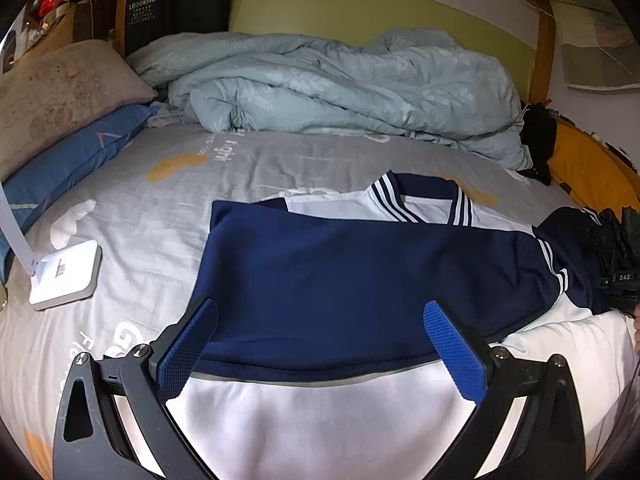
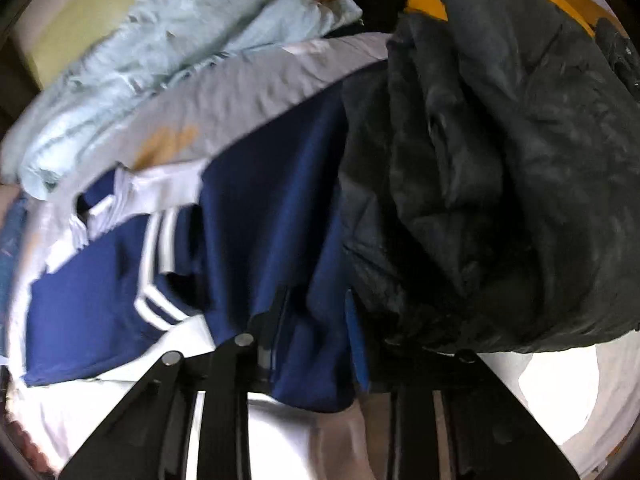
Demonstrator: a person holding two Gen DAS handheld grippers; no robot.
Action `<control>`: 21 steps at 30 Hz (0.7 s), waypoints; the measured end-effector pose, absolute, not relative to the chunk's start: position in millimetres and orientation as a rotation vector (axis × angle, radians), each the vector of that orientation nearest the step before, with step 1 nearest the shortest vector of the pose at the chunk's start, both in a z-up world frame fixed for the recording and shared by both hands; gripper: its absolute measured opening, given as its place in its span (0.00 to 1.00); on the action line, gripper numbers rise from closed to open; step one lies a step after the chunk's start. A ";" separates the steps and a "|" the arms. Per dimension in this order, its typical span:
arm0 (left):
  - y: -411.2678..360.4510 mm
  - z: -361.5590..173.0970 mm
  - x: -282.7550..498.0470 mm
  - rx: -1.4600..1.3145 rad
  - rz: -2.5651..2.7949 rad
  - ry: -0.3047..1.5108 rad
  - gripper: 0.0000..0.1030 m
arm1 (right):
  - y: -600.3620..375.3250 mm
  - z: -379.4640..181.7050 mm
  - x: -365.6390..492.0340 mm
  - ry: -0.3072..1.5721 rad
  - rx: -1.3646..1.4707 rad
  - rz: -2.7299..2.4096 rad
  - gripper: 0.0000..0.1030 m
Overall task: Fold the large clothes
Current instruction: 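Grasp the striped navy sleeve with the right gripper and lift it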
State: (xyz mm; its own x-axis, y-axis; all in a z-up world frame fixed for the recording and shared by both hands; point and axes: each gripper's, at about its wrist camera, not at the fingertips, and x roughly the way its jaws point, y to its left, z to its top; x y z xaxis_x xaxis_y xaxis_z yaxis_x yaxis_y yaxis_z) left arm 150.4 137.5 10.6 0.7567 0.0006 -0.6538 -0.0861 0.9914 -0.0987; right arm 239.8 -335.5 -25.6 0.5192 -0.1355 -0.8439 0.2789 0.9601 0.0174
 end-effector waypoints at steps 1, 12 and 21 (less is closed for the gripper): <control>137.2 8.9 151.5 -0.125 0.048 0.716 0.99 | -337.7 -25.2 240.7 0.977 0.154 -0.271 0.23; 131.0 7.7 151.0 -0.073 0.049 0.710 0.99 | -334.1 -23.6 233.1 0.834 0.196 -0.240 0.04; 131.8 17.4 143.3 -0.087 0.035 0.685 0.99 | -254.6 -14.7 211.7 0.870 -0.005 0.117 0.04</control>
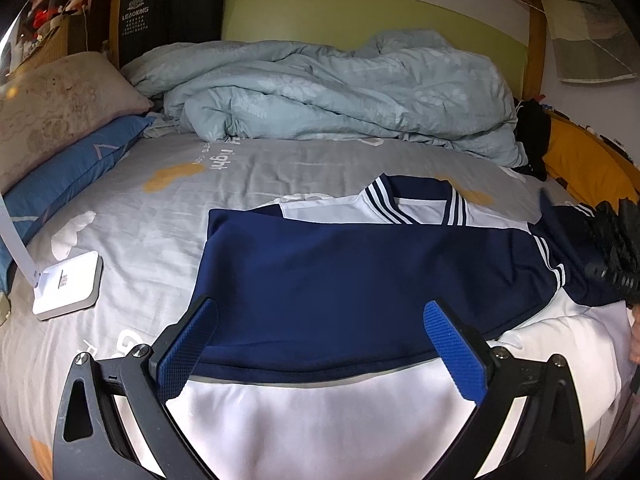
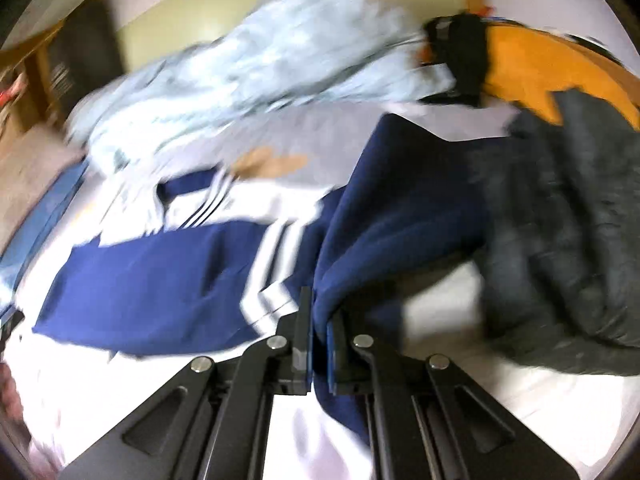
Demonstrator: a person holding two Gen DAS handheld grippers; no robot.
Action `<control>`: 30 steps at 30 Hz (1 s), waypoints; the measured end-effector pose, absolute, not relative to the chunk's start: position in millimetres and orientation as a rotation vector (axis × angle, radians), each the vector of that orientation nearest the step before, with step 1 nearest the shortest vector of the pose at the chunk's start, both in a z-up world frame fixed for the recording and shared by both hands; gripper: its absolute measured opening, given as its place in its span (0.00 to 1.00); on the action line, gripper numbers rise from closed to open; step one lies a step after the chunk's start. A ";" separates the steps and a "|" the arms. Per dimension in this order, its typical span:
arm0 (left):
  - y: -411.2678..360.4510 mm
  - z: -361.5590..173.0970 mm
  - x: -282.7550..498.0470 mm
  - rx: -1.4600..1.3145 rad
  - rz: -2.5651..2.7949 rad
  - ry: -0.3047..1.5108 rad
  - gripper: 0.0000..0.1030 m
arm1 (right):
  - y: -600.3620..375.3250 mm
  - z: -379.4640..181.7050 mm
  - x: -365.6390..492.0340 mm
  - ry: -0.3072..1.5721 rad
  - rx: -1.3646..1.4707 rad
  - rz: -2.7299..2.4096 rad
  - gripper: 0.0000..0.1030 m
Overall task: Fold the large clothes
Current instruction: 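Grasp the striped navy sleeve with the right gripper and lift it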
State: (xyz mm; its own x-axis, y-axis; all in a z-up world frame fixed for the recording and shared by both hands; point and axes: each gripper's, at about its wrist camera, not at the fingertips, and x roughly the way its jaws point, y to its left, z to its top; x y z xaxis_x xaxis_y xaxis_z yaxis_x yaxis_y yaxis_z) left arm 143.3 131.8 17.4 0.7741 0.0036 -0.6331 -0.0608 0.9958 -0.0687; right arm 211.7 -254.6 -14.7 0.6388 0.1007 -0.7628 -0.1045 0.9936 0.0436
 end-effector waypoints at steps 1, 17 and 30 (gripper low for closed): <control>130.6 17.8 142.6 -0.082 0.036 0.683 0.99 | -251.0 -21.1 212.3 0.902 -0.012 0.126 0.04; 127.8 12.7 146.5 -0.059 0.063 0.679 0.99 | -335.9 8.1 221.5 0.791 0.338 -0.087 0.40; 125.2 -3.2 152.6 -0.032 0.068 0.716 0.99 | -339.1 -17.9 263.4 0.844 0.422 -0.077 0.45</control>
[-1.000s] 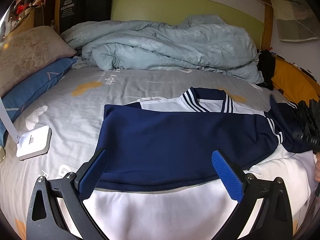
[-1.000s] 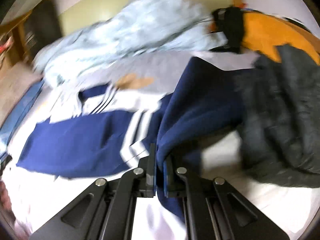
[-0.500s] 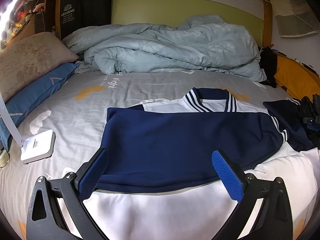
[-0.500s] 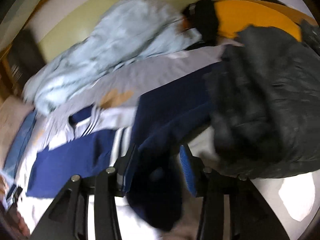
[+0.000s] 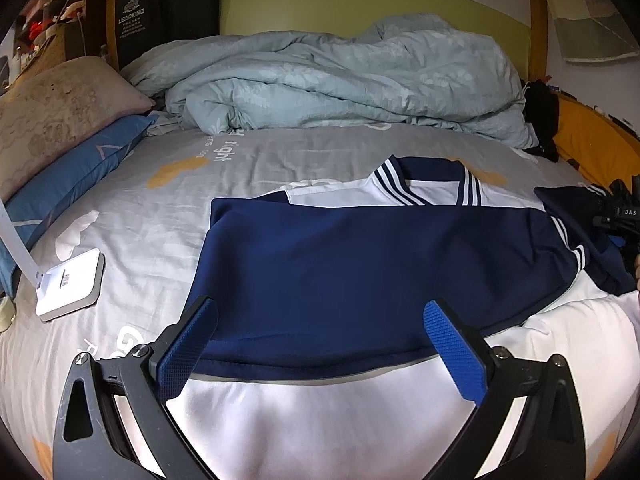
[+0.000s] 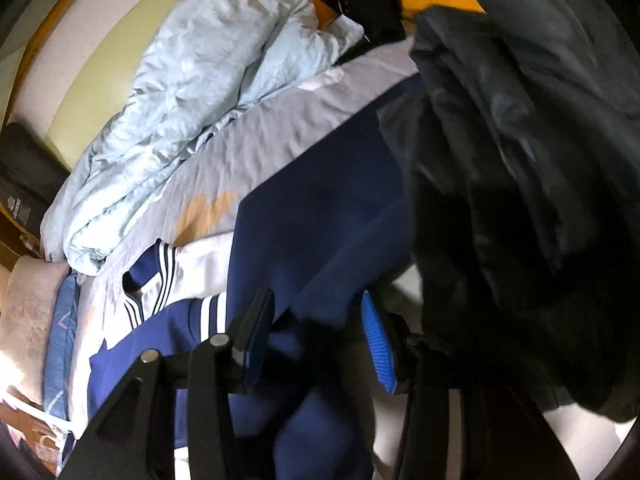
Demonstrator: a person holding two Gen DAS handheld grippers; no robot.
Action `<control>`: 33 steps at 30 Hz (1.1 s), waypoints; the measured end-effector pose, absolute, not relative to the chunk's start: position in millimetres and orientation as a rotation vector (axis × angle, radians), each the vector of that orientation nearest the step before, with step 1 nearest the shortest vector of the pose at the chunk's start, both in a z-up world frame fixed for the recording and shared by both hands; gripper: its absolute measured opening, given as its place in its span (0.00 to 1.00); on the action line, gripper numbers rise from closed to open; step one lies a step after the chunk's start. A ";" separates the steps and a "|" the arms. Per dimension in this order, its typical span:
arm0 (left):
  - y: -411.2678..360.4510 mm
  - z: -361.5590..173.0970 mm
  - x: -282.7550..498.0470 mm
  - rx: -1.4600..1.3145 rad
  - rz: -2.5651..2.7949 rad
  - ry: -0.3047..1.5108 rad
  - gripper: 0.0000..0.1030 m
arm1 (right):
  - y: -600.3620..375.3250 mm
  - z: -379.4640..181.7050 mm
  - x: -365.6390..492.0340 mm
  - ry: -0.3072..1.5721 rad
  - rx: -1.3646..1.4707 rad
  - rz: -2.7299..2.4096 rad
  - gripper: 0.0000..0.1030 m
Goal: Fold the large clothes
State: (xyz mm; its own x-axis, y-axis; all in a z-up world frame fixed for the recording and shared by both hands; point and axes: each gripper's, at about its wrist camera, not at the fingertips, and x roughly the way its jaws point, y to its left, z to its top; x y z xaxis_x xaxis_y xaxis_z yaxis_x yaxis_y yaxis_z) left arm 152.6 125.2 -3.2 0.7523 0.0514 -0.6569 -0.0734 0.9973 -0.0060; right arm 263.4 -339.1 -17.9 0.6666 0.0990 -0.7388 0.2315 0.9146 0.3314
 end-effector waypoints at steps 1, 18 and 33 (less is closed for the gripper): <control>125.2 -3.9 154.0 -0.033 0.069 0.717 0.99 | -336.5 -20.5 266.0 0.856 0.395 -0.100 0.45; 131.1 9.0 148.4 -0.059 0.093 0.668 0.99 | -213.0 16.2 201.2 0.633 -0.005 0.120 0.05; 120.8 18.9 141.3 -0.027 0.048 0.641 0.99 | -238.4 17.8 187.0 0.710 0.112 0.129 0.42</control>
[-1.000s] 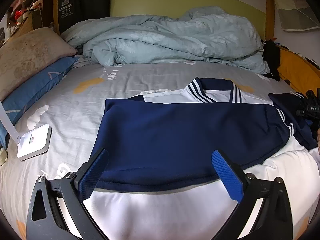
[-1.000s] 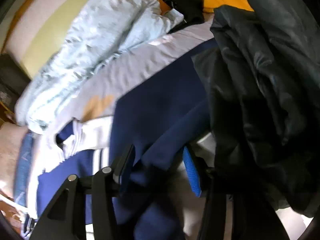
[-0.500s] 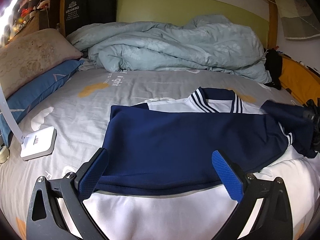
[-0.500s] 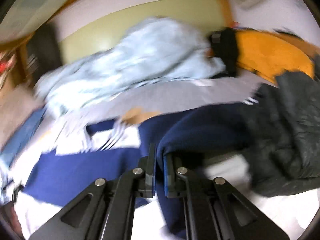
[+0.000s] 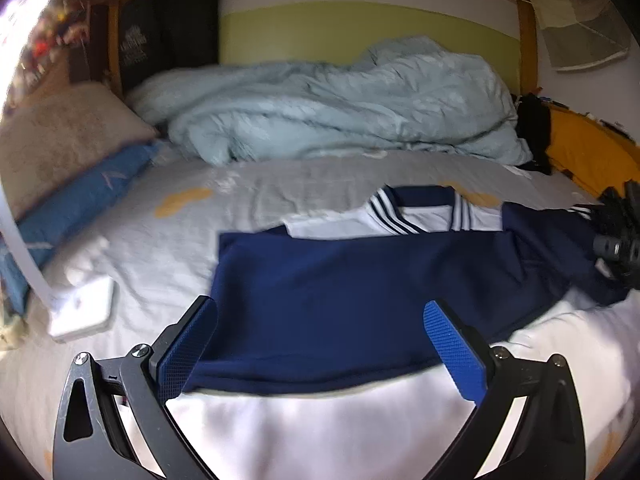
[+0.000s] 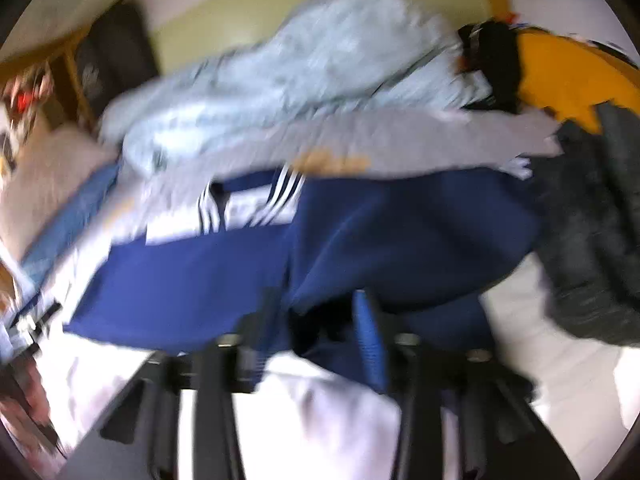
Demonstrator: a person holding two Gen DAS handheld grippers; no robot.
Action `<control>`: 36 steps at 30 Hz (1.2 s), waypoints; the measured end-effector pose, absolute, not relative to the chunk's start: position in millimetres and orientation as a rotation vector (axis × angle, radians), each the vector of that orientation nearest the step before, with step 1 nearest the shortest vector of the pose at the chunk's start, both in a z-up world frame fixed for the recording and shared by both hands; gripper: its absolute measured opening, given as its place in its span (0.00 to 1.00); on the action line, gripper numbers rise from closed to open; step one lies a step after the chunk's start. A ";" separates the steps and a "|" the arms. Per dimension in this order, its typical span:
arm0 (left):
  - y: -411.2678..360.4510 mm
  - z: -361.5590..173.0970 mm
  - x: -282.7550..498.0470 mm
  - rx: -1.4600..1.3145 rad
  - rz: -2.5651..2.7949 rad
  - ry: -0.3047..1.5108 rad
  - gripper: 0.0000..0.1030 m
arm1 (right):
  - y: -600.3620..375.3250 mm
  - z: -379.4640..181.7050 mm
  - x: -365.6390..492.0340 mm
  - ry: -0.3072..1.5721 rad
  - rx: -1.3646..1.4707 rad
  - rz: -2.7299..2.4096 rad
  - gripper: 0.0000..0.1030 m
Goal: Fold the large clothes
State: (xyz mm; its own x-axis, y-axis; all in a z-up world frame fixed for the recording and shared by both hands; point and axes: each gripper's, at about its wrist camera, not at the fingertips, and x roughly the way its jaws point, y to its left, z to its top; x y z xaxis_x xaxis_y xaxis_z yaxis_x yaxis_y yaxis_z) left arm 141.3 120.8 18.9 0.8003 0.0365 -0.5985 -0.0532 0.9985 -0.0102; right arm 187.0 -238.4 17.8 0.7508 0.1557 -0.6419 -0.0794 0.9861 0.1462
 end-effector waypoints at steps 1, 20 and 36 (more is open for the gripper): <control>123.9 16.4 143.7 -0.062 0.036 0.661 0.99 | -245.7 22.2 186.1 0.702 0.130 0.111 0.43; 125.2 10.8 144.6 -0.049 0.064 0.659 0.99 | -347.7 -32.7 243.1 0.766 0.505 -0.108 0.08; 118.9 12.3 143.7 -0.010 0.071 0.636 0.99 | -170.9 -23.6 183.1 0.822 0.044 0.390 0.03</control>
State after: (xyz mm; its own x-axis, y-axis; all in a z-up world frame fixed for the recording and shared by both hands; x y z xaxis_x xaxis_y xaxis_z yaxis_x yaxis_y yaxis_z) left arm 143.7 118.9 12.3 0.8022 0.0631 -0.5937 -0.0692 0.9975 0.0124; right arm 183.1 -170.9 -23.6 0.6135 0.3554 -0.7052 -0.3217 0.9280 0.1878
